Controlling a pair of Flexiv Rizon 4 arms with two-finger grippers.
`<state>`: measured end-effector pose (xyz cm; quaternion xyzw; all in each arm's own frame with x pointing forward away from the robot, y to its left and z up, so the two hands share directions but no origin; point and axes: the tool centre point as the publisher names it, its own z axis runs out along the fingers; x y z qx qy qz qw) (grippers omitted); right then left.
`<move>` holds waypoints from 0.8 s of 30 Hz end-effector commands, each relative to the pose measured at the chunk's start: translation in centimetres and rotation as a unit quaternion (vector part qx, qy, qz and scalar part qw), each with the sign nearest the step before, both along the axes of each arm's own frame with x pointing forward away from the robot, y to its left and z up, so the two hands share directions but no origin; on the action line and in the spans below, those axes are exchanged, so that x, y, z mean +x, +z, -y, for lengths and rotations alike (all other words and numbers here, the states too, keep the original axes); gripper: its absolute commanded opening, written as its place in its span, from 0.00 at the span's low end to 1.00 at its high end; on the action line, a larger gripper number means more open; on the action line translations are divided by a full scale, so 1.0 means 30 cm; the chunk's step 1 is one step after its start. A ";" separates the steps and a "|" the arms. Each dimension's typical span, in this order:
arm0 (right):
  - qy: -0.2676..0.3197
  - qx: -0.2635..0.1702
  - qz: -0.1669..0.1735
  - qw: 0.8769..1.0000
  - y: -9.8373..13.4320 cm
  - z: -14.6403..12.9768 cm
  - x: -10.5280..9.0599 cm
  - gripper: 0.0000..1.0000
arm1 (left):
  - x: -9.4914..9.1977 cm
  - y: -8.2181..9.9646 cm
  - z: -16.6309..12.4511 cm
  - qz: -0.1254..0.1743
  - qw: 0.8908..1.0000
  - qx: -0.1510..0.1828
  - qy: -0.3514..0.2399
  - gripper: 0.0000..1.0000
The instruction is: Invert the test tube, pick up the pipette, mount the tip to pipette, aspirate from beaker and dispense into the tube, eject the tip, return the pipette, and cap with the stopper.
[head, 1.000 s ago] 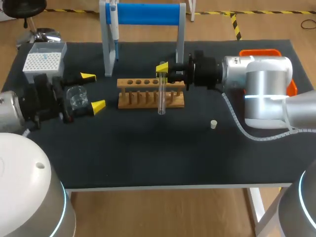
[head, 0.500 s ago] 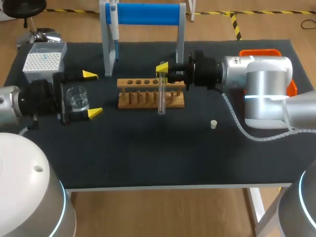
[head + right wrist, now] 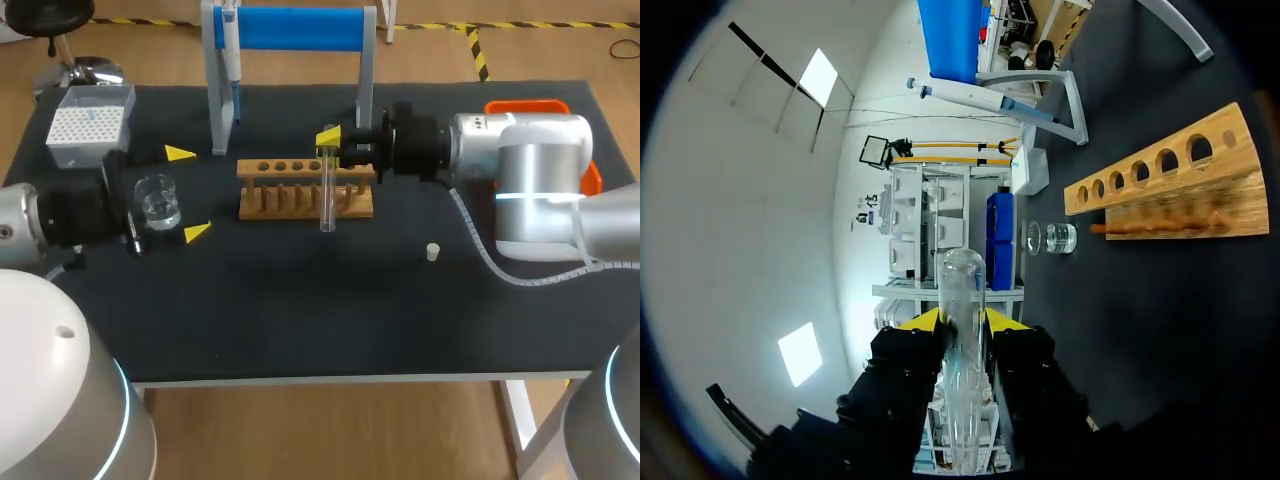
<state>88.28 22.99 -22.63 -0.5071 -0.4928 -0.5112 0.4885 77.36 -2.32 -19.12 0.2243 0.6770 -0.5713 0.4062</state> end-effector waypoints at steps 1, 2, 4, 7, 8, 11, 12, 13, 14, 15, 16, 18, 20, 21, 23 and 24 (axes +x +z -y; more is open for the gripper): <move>0.000 -0.001 0.000 1.000 0.003 0.003 -0.001 0.00 | -0.034 0.009 0.026 0.100 0.993 0.053 0.043 1.00; 0.000 -0.001 0.000 1.000 0.003 0.003 -0.001 0.00 | -0.037 0.012 0.032 0.148 0.986 0.054 0.052 1.00; 0.000 -0.001 0.000 1.000 0.003 0.003 -0.001 0.00 | -0.048 0.009 0.048 0.211 0.974 0.065 0.045 1.00; 0.000 -0.001 0.000 1.000 0.003 0.003 -0.001 0.00 | -0.063 -0.006 0.068 0.276 0.959 0.050 0.040 1.00; 0.000 -0.001 0.000 1.000 0.003 0.003 -0.001 0.00 | -0.072 -0.004 0.075 0.304 0.951 0.034 0.042 1.00; 0.000 -0.001 0.000 1.000 0.003 0.003 -0.001 0.00 | -0.102 -0.004 0.117 0.346 0.938 0.016 0.013 1.00; 0.000 -0.001 0.000 1.000 0.003 0.003 -0.001 0.00 | -0.107 -0.004 0.134 0.350 0.936 0.018 0.008 1.00; 0.000 -0.001 0.000 1.000 0.003 0.003 -0.001 0.00 | -0.112 -0.004 0.148 0.359 0.933 0.006 -0.001 1.00; 0.000 -0.001 0.000 1.000 0.003 0.003 -0.001 0.00 | -0.117 -0.001 0.161 0.363 0.932 0.000 -0.004 1.00; 0.000 -0.001 0.000 1.000 0.003 0.003 -0.001 0.00 | -0.119 -0.001 0.176 0.367 0.930 0.001 -0.012 1.00; 0.000 -0.001 0.000 1.000 0.003 0.003 -0.001 0.00 | -0.121 -0.001 0.190 0.368 0.930 0.000 -0.018 1.00; 0.000 -0.001 0.000 1.000 0.003 0.003 -0.001 0.00 | -0.127 0.000 0.220 0.370 0.928 -0.014 -0.036 1.00; 0.000 -0.001 0.000 1.000 0.003 0.003 -0.001 0.00 | -0.132 0.000 0.250 0.371 0.927 -0.016 -0.047 1.00; 0.000 -0.001 0.000 1.000 0.003 0.003 -0.001 0.00 | -0.135 0.001 0.263 0.372 0.926 -0.019 -0.056 1.00; 0.000 -0.001 0.000 1.000 0.003 0.003 -0.001 0.00 | -0.142 0.002 0.289 0.378 0.923 -0.005 -0.067 1.00; 0.000 -0.001 0.000 1.000 0.003 0.003 -0.001 0.00 | -0.146 0.002 0.299 0.379 0.922 -0.006 -0.072 1.00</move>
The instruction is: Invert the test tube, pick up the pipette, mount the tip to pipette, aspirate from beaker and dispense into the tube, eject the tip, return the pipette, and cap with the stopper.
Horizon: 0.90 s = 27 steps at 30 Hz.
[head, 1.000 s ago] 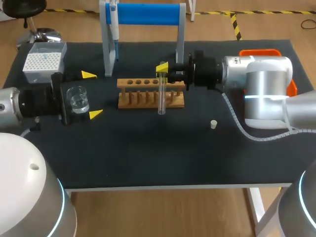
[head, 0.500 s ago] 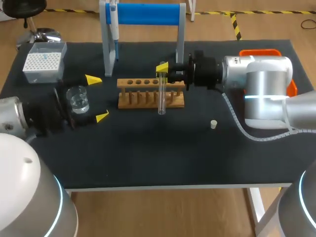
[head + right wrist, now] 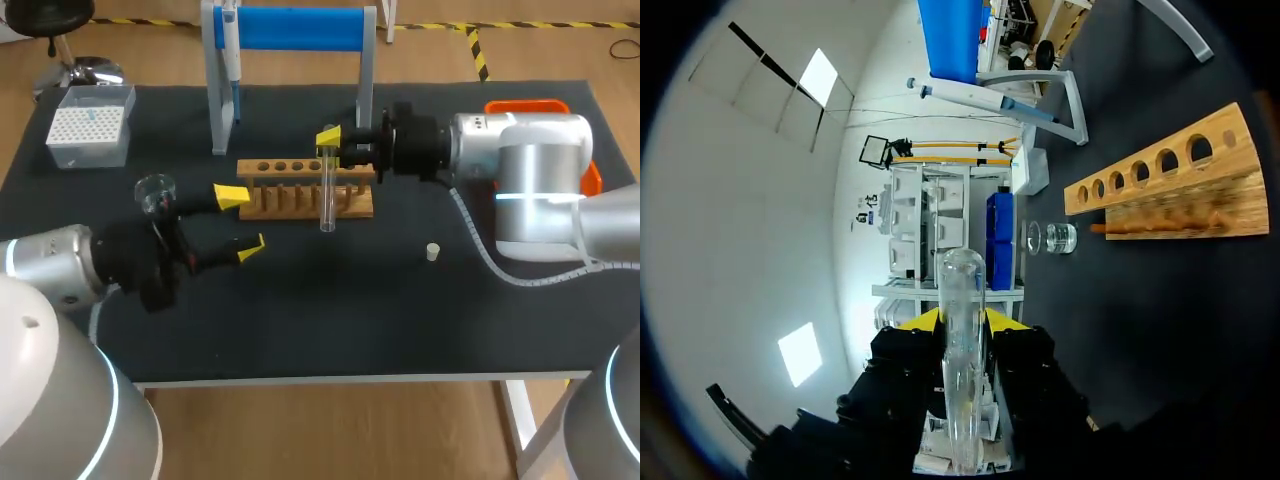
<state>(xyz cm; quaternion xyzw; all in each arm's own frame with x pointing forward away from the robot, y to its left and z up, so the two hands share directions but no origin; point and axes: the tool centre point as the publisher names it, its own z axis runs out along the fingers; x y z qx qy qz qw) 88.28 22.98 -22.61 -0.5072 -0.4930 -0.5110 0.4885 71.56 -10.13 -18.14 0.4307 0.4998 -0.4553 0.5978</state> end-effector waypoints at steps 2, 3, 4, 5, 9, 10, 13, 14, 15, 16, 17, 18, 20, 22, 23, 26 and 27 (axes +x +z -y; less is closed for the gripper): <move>0.000 -0.001 0.000 1.000 0.003 0.003 -0.001 0.00 | 0.044 -0.031 0.053 0.036 0.998 -0.007 -0.058 1.00; 0.000 -0.001 0.000 1.000 0.003 0.003 -0.001 0.00 | 0.043 -0.033 0.061 0.035 0.998 -0.005 -0.061 1.00; 0.000 -0.001 0.000 1.000 0.003 0.003 -0.001 0.00 | 0.040 -0.034 0.069 0.037 0.997 -0.002 -0.066 1.00; 0.000 -0.001 0.000 1.000 0.003 0.003 -0.001 0.00 | 0.039 -0.036 0.078 0.037 0.997 0.003 -0.068 1.00; 0.000 -0.001 0.000 1.000 0.003 0.003 -0.001 0.00 | 0.033 -0.043 0.108 0.039 0.996 0.015 -0.077 1.00; 0.000 -0.001 0.000 1.000 0.003 0.003 -0.001 0.00 | 0.030 -0.044 0.113 0.041 0.996 0.017 -0.077 1.00; 0.000 -0.001 0.000 1.000 0.003 0.003 -0.001 0.00 | 0.026 -0.050 0.124 0.039 0.996 0.016 -0.081 1.00; 0.000 -0.001 0.000 1.000 0.003 0.003 -0.001 0.00 | 0.023 -0.052 0.128 0.038 0.996 0.018 -0.083 1.00; 0.000 -0.001 0.000 1.000 0.003 0.003 -0.001 0.00 | 0.020 -0.053 0.132 0.037 0.995 0.018 -0.086 1.00; 0.000 -0.001 0.000 1.000 0.003 0.003 -0.001 0.00 | 0.017 -0.057 0.139 0.035 0.995 0.026 -0.088 1.00; 0.000 -0.001 0.000 1.000 0.003 0.003 -0.001 0.00 | 0.014 -0.060 0.145 0.036 0.995 0.032 -0.091 1.00; 0.000 -0.001 0.000 1.000 0.003 0.003 -0.001 0.00 | 0.010 -0.063 0.151 0.036 0.994 0.035 -0.096 1.00; 0.000 -0.001 0.000 1.000 0.003 0.003 -0.001 0.00 | 0.008 -0.067 0.162 0.034 0.994 0.040 -0.100 1.00; 0.000 -0.001 0.000 1.000 0.003 0.003 -0.001 0.00 | 0.009 -0.071 0.173 0.032 0.993 0.044 -0.105 1.00; 0.000 -0.001 0.000 1.000 0.003 0.003 -0.001 0.00 | 0.010 -0.072 0.178 0.032 0.993 0.045 -0.107 1.00; 0.000 -0.001 0.000 1.000 0.003 0.003 -0.001 0.00 | 0.015 -0.074 0.198 0.031 0.992 0.048 -0.113 1.00; 0.000 -0.001 0.000 1.000 0.003 0.003 -0.001 0.00 | 0.017 -0.075 0.205 0.031 0.992 0.049 -0.115 1.00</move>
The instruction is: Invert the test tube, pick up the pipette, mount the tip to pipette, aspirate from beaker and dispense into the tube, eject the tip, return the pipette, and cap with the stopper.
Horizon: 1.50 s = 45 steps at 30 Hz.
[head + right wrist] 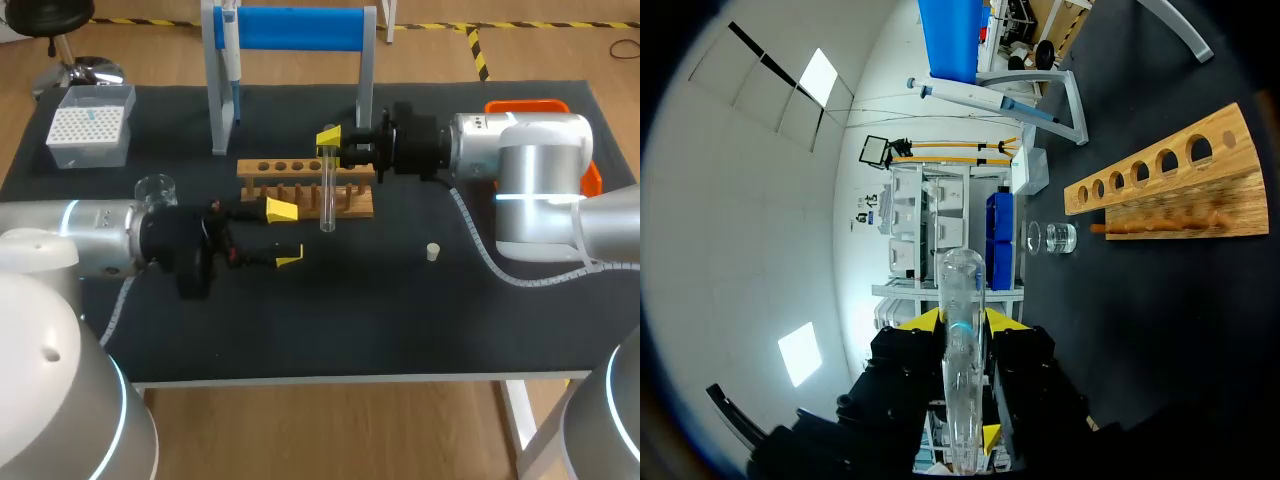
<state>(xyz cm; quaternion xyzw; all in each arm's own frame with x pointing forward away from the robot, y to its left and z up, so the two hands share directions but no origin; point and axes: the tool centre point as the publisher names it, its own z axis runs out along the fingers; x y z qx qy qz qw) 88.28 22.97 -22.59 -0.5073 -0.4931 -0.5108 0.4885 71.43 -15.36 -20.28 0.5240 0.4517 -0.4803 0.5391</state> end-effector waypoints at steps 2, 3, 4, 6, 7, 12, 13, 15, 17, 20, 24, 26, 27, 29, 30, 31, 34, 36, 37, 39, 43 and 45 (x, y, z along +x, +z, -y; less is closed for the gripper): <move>0.000 -0.001 0.000 1.000 0.002 0.003 -0.001 0.00 | 0.026 -0.006 0.044 -0.001 1.000 0.004 -0.009 1.00; 0.000 -0.001 0.000 1.000 0.002 0.003 -0.001 0.00 | 0.027 -0.008 0.052 -0.001 1.000 0.005 -0.012 1.00; 0.000 -0.001 0.000 1.000 0.002 0.003 -0.001 0.00 | 0.028 -0.009 0.059 -0.002 1.000 0.005 -0.016 1.00; 0.000 -0.001 0.000 1.000 0.002 0.003 -0.001 0.00 | 0.031 -0.012 0.072 -0.002 1.000 0.007 -0.021 1.00; 0.000 -0.001 0.000 1.000 0.002 0.003 -0.001 0.00 | 0.035 -0.014 0.077 -0.002 1.000 0.007 -0.021 1.00; 0.000 -0.001 0.000 1.000 0.002 0.003 -0.001 0.00 | 0.054 -0.019 0.100 -0.006 1.000 0.009 -0.028 1.00; 0.000 -0.001 0.000 1.000 0.002 0.003 -0.001 0.00 | 0.056 -0.021 0.106 -0.006 0.999 0.010 -0.030 1.00; 0.000 -0.001 0.000 1.000 0.002 0.003 -0.001 0.00 | 0.060 -0.023 0.116 -0.007 0.999 0.010 -0.034 1.00; 0.000 -0.001 0.000 1.000 0.002 0.003 -0.001 0.00 | 0.066 -0.026 0.128 -0.008 0.999 0.011 -0.037 1.00; 0.000 -0.001 0.000 1.000 0.002 0.003 -0.001 0.00 | 0.083 -0.037 0.142 -0.010 0.999 0.013 -0.040 1.00; 0.000 -0.001 0.000 1.000 0.002 0.003 -0.001 0.00 | 0.114 -0.052 0.160 -0.014 0.999 0.018 -0.048 1.00; 0.000 -0.001 0.000 1.000 0.002 0.003 -0.001 0.00 | 0.126 -0.054 0.169 -0.012 0.998 0.020 -0.054 1.00; 0.000 -0.001 0.000 1.000 0.002 0.003 -0.001 0.00 | 0.132 -0.054 0.174 -0.010 0.998 0.024 -0.057 1.00; 0.000 -0.001 0.000 1.000 0.002 0.003 -0.001 0.00 | 0.141 -0.053 0.180 -0.009 0.998 0.024 -0.058 1.00; 0.000 -0.001 0.000 1.000 0.002 0.003 -0.001 0.00 | 0.148 -0.052 0.185 -0.007 0.998 0.025 -0.062 1.00; 0.000 -0.001 0.000 1.000 0.002 0.003 -0.001 0.00 | 0.153 -0.052 0.188 -0.004 0.998 0.029 -0.064 1.00; 0.000 -0.001 0.000 1.000 0.002 0.003 -0.001 0.00 | 0.167 -0.051 0.195 -0.002 0.997 0.033 -0.066 1.00; 0.000 -0.001 0.000 1.000 0.002 0.003 -0.001 0.00 | 0.179 -0.051 0.197 -0.001 0.997 0.046 -0.062 1.00; 0.000 -0.001 0.000 1.000 0.002 0.003 -0.001 0.00 | 0.184 -0.050 0.197 -0.002 0.997 0.044 -0.061 1.00; 0.000 -0.001 0.000 1.000 0.002 0.003 -0.001 0.00 | 0.191 -0.048 0.194 -0.005 0.997 0.046 -0.055 1.00; 0.000 -0.001 0.000 1.000 0.002 0.003 -0.001 0.00 | 0.202 -0.047 0.188 -0.014 0.998 0.047 -0.045 1.00; 0.000 -0.001 0.000 1.000 0.002 0.003 -0.001 0.00 | 0.205 -0.048 0.185 -0.014 0.998 0.048 -0.042 1.00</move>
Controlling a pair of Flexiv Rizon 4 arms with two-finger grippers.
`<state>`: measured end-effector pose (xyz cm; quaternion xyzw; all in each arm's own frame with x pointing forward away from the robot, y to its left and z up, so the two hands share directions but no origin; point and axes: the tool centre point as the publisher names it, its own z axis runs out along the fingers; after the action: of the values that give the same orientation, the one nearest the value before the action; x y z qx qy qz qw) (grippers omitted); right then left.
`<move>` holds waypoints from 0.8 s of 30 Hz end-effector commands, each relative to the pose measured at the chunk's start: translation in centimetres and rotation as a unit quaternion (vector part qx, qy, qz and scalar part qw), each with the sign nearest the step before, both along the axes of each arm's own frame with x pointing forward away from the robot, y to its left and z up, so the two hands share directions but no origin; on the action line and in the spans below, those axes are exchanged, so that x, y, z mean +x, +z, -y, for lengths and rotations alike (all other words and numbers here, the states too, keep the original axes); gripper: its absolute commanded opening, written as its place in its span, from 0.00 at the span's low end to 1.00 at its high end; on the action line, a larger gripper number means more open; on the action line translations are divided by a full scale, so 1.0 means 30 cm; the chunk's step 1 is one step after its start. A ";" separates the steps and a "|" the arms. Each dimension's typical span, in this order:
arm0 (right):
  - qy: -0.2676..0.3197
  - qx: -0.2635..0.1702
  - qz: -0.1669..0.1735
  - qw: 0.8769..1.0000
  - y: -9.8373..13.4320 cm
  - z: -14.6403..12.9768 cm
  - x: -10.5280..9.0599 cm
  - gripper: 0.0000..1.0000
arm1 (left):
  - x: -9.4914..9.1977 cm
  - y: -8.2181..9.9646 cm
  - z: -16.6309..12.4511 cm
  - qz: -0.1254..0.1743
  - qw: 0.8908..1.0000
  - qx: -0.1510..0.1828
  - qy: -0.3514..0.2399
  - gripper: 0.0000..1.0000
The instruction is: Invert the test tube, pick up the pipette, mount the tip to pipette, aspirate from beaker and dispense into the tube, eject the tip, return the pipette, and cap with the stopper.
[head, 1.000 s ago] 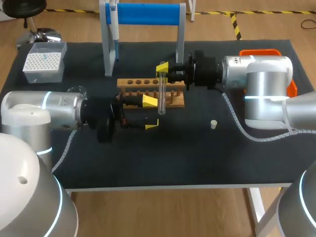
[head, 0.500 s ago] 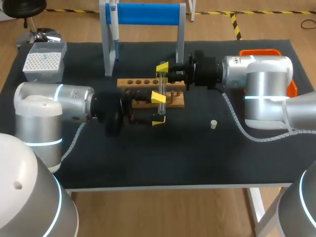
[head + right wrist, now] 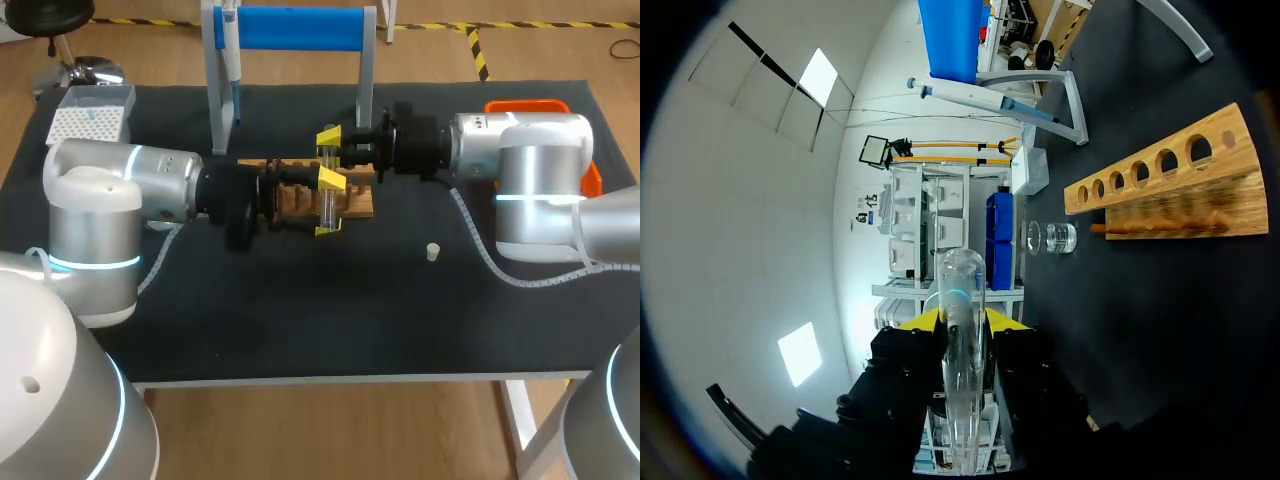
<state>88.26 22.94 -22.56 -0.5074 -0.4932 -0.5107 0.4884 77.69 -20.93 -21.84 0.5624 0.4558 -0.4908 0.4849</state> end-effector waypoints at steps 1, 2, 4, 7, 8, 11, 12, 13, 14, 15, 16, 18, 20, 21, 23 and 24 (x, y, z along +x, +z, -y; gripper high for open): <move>0.000 -0.001 0.000 1.000 0.001 0.001 0.000 0.00 | -0.001 0.003 -0.002 -0.001 1.000 0.004 0.008 1.00; 0.000 -0.001 0.000 1.000 0.001 0.001 0.000 0.00 | 0.001 0.002 -0.003 -0.002 1.000 0.005 0.008 1.00; 0.000 -0.001 0.000 1.000 0.001 0.001 0.000 0.00 | 0.005 0.002 -0.004 -0.002 1.000 0.006 0.011 1.00; 0.000 -0.001 0.000 1.000 0.001 0.001 0.000 0.00 | 0.011 0.001 -0.005 -0.003 1.000 0.010 0.015 1.00; 0.000 -0.001 0.000 1.000 0.001 0.001 0.000 0.00 | 0.012 0.001 -0.004 -0.004 1.000 0.010 0.015 1.00; 0.000 -0.001 0.000 1.000 0.001 0.001 0.000 0.00 | 0.017 0.001 -0.002 -0.004 1.000 0.011 0.017 0.60; 0.000 -0.001 0.000 1.000 0.001 0.001 0.000 0.00 | 0.019 0.001 0.000 -0.004 1.000 0.012 0.017 0.50; 0.000 -0.001 0.000 1.000 0.001 0.001 0.000 0.00 | 0.020 0.001 0.000 -0.004 1.000 0.012 0.018 0.49; 0.000 -0.001 0.000 1.000 0.001 0.001 0.000 0.00 | 0.021 0.001 0.001 -0.004 1.000 0.012 0.018 0.50; 0.000 -0.001 0.000 1.000 0.001 0.001 0.000 0.00 | 0.023 0.000 0.001 -0.004 1.000 0.012 0.018 0.49; 0.000 -0.001 0.000 1.000 0.001 0.001 0.000 0.00 | 0.024 0.000 0.001 -0.005 1.000 0.013 0.019 0.49; 0.000 -0.001 0.000 1.000 0.001 0.001 0.000 0.00 | 0.024 0.000 0.001 -0.006 1.000 0.012 0.019 0.50; 0.000 -0.001 0.000 1.000 0.001 0.001 0.000 0.00 | 0.026 -0.004 0.000 -0.006 1.000 0.013 0.020 0.49; 0.000 -0.001 0.000 1.000 0.001 0.001 0.000 0.00 | 0.026 -0.005 0.000 -0.007 1.000 0.013 0.020 0.49; 0.000 -0.001 0.000 1.000 0.001 0.001 0.000 0.00 | 0.027 -0.008 -0.001 -0.008 1.000 0.014 0.021 0.48; 0.000 -0.001 0.000 1.000 0.001 0.001 0.000 0.00 | 0.027 -0.008 -0.001 -0.008 1.000 0.014 0.021 0.49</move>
<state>88.26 22.93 -22.56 -0.5075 -0.4931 -0.5107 0.4883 78.47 -20.81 -22.07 0.5549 0.4777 -0.4794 0.4838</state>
